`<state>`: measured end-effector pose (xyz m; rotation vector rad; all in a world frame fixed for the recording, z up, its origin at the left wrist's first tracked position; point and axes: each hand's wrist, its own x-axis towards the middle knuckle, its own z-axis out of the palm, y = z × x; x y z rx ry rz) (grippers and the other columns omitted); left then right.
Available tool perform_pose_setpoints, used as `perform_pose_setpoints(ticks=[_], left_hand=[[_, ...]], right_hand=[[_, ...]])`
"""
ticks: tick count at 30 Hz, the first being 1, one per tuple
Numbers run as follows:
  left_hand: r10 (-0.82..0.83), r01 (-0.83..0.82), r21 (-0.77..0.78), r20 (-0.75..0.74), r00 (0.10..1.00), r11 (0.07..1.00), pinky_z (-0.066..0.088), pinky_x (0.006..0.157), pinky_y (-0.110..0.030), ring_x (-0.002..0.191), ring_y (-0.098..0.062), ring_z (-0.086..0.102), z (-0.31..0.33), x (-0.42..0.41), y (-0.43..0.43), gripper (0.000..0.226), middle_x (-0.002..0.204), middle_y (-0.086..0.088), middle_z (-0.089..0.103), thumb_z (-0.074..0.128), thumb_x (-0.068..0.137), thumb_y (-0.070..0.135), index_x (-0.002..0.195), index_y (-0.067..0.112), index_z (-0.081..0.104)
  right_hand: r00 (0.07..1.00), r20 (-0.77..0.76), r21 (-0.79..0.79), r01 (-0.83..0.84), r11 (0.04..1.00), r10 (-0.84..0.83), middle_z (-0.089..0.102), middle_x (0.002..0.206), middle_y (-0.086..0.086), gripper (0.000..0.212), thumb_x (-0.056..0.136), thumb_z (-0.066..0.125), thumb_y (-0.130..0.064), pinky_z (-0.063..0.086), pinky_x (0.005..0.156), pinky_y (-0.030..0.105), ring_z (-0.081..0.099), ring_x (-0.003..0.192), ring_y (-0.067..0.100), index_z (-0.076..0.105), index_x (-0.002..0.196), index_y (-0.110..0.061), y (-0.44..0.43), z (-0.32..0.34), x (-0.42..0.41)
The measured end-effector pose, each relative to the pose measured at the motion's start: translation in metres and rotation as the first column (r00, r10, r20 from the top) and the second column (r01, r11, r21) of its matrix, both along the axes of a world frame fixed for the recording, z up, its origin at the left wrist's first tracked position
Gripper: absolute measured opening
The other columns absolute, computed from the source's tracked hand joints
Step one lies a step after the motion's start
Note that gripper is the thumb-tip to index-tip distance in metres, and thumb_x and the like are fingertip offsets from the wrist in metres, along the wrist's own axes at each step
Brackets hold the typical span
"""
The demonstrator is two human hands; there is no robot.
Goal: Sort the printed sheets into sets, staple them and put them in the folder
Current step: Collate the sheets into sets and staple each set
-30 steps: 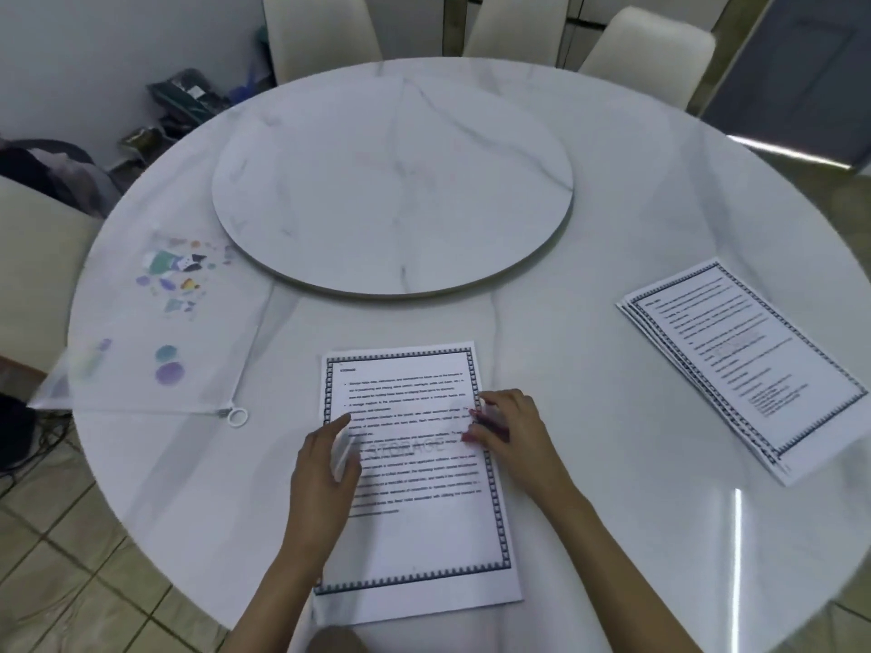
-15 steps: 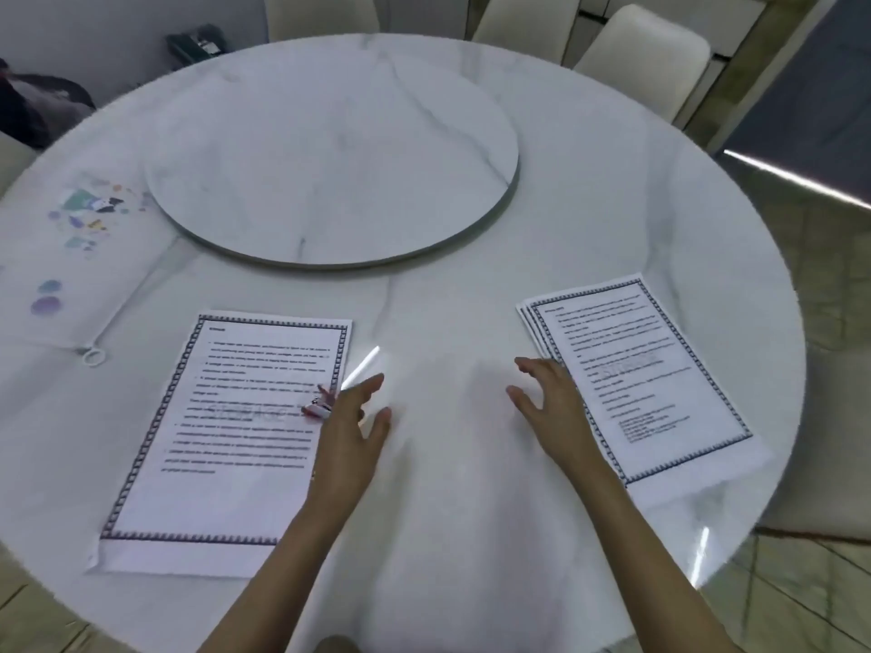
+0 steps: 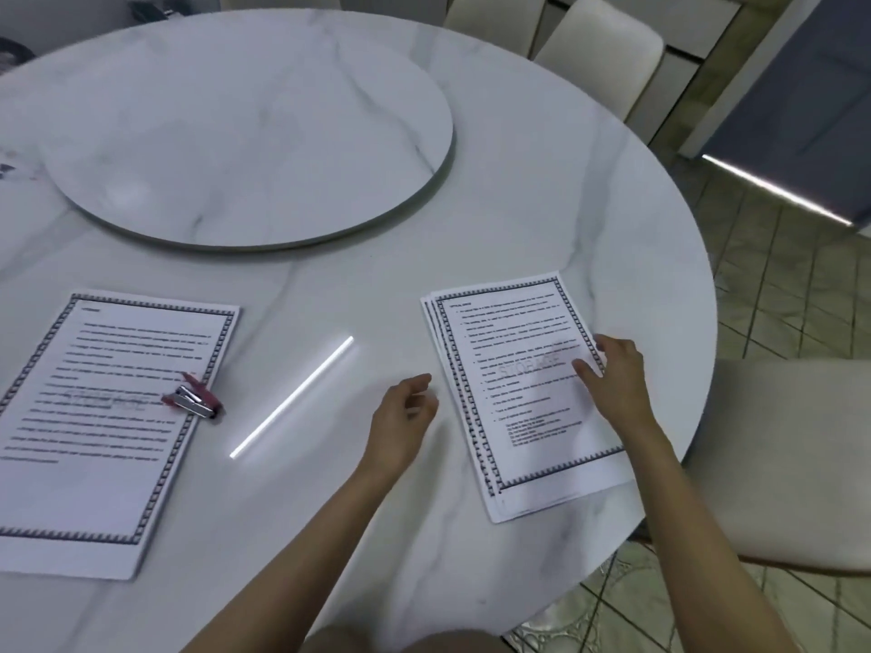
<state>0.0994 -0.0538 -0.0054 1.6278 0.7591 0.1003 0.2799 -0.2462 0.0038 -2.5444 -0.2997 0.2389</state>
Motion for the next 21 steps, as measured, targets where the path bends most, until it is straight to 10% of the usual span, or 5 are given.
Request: perform_pose_setpoints(ticks=[5, 14, 17, 21], left_hand=[[0.090, -0.102, -0.180, -0.078, 0.993, 0.978, 0.048, 0.096, -0.033, 0.106, -0.016, 0.055, 0.003, 0.014, -0.009, 0.040, 0.121, -0.001, 0.055, 0.050, 0.095, 0.021, 0.133, 0.014, 0.045], [0.028, -0.078, -0.270, -0.182, 0.983, 0.960, 0.051, 0.085, -0.032, 0.107, -0.021, 0.059, 0.012, 0.031, -0.019, 0.047, 0.125, -0.004, 0.055, 0.047, 0.095, 0.029, 0.139, 0.013, 0.036], [0.035, -0.080, -0.250, -0.180, 0.983, 0.965, 0.051, 0.089, -0.042, 0.094, -0.022, 0.054, 0.013, 0.031, -0.019, 0.007, 0.104, -0.007, 0.050, 0.047, 0.095, 0.018, 0.096, 0.023, 0.052], [0.051, -0.086, -0.176, -0.197, 0.979, 0.981, 0.053, 0.083, -0.043, 0.082, -0.020, 0.046, 0.008, 0.030, -0.017, 0.021, 0.093, -0.008, 0.047, 0.046, 0.092, 0.013, 0.077, 0.027, 0.045]], right_hand=[[0.985, -0.146, -0.067, 0.087, 0.994, -0.096, 0.035, 0.137, 0.023, 0.056, 0.089, 0.059, -0.021, 0.029, 0.103, 0.040, 0.029, 0.127, 0.036, 0.037, 0.136, 0.001, -0.013, -0.007, 0.012], [0.964, -0.218, -0.083, 0.138, 0.987, -0.153, 0.036, 0.133, 0.026, 0.054, 0.089, 0.058, -0.026, 0.029, 0.103, 0.040, 0.034, 0.124, 0.039, 0.040, 0.131, 0.003, -0.003, -0.010, 0.010], [0.953, -0.256, -0.060, 0.152, 0.987, -0.162, 0.043, 0.131, 0.024, 0.054, 0.089, 0.059, -0.026, 0.029, 0.105, 0.041, 0.038, 0.124, 0.038, 0.040, 0.129, 0.005, 0.001, -0.009, 0.009], [0.940, -0.288, -0.009, 0.189, 0.982, -0.183, 0.052, 0.126, 0.022, 0.046, 0.087, 0.060, -0.025, 0.036, 0.103, 0.045, 0.046, 0.118, 0.037, 0.049, 0.122, 0.002, 0.003, -0.011, 0.006]])
